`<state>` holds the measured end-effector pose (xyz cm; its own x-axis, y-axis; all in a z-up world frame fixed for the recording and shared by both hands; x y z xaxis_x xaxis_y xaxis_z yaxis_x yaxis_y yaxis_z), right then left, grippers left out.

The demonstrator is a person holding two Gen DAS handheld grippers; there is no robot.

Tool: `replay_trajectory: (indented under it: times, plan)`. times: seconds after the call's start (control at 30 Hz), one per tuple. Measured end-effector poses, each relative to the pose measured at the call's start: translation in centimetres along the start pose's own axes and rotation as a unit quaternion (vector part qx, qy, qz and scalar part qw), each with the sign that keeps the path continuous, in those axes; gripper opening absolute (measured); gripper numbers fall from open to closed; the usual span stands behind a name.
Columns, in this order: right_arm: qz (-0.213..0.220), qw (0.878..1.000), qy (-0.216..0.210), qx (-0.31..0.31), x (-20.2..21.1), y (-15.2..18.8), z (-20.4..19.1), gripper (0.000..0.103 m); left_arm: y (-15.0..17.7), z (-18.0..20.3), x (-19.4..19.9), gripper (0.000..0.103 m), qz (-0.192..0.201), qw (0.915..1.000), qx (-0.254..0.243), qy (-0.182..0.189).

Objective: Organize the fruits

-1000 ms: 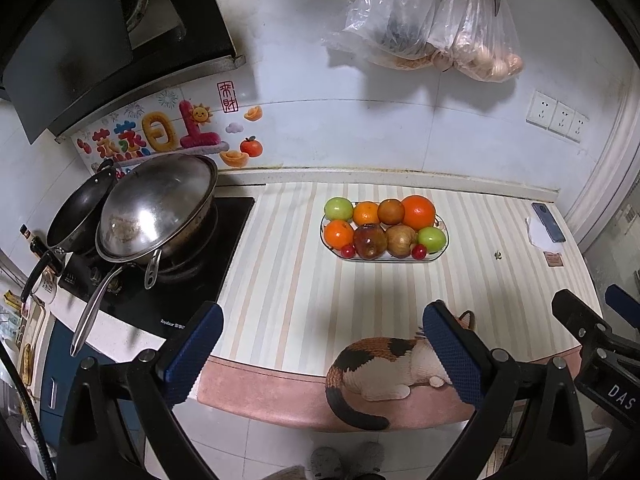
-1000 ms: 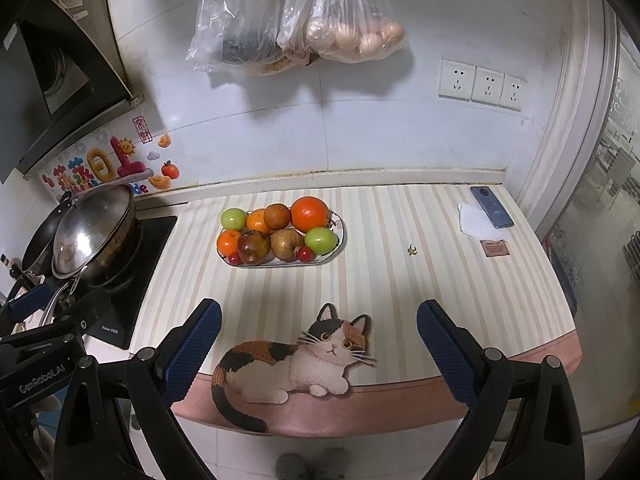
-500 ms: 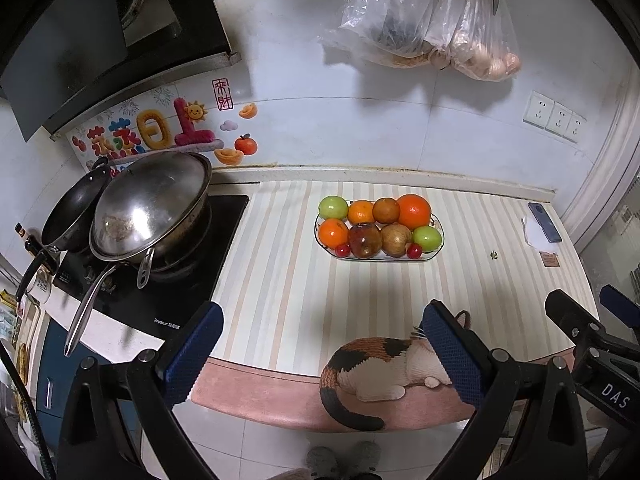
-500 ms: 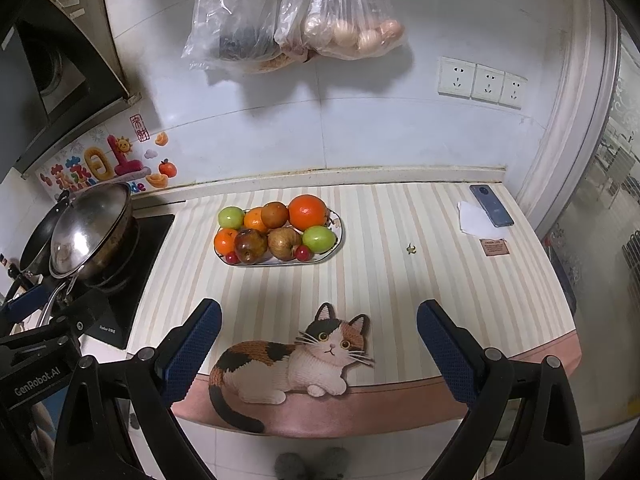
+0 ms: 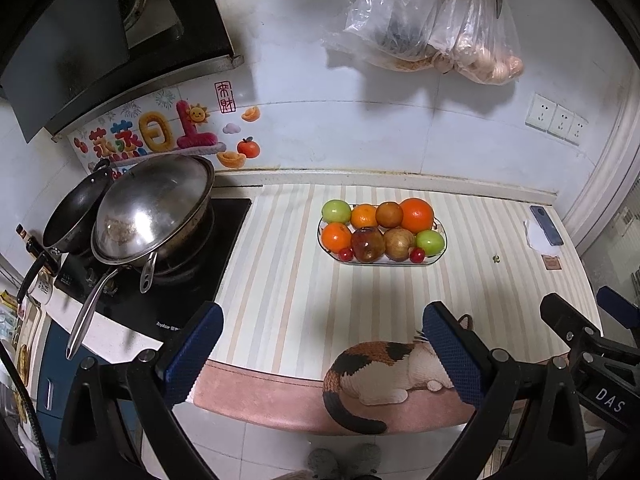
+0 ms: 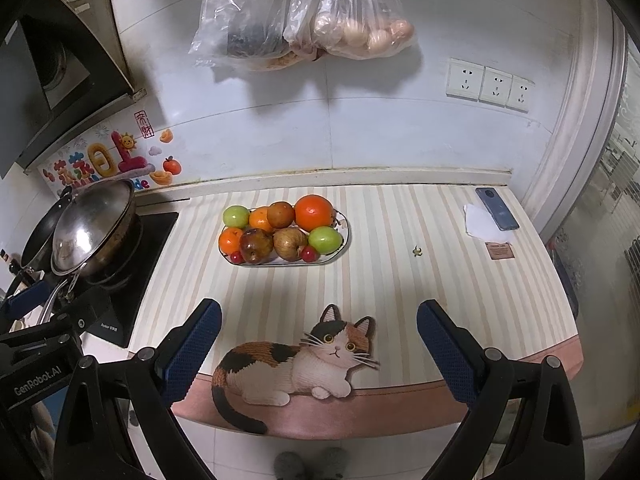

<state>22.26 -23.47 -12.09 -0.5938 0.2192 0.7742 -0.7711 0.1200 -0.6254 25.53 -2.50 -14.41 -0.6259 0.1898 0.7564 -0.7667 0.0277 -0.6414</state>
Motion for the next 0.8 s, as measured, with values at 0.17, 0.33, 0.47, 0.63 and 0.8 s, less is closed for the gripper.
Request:
replay_trajectory:
  times: [0.17,0.33,0.47,0.63,0.8]
  plan:
    - [0.0,1.0,-0.001,0.001,-0.08,-0.09,0.02,0.1,-0.13,-0.02,0.12,0.102,0.001,1.0,0.001,-0.001]
    - [0.001,1.0,0.002,0.001,-0.3,-0.3,0.19,0.1,-0.21,-0.06,0.11,0.102,0.001,1.0,0.001,-0.001]
    - [0.003,1.0,0.002,-0.001,-0.28,-0.37,0.32,0.1,-0.13,-0.03,0.14,0.102,0.002,1.0,0.001,-0.002]
    - [0.003,1.0,0.002,-0.001,-0.23,-0.35,0.35,0.1,-0.18,-0.1,0.15,0.102,0.0,1.0,0.002,-0.002]
    - [0.003,1.0,0.002,-0.001,-0.21,-0.33,0.37,0.1,-0.19,-0.23,0.31,0.102,0.004,1.0,0.003,-0.003]
Point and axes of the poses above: each gripper's, at about its wrist camera, not at the fingertips, and x roughly against the way its jaws point, z to its right, y to its underside, the point moved 10 cm from there along -x, roughly the way its jaws point, and after that the axes turned 13 degrees about y, right-handed, at the moved point
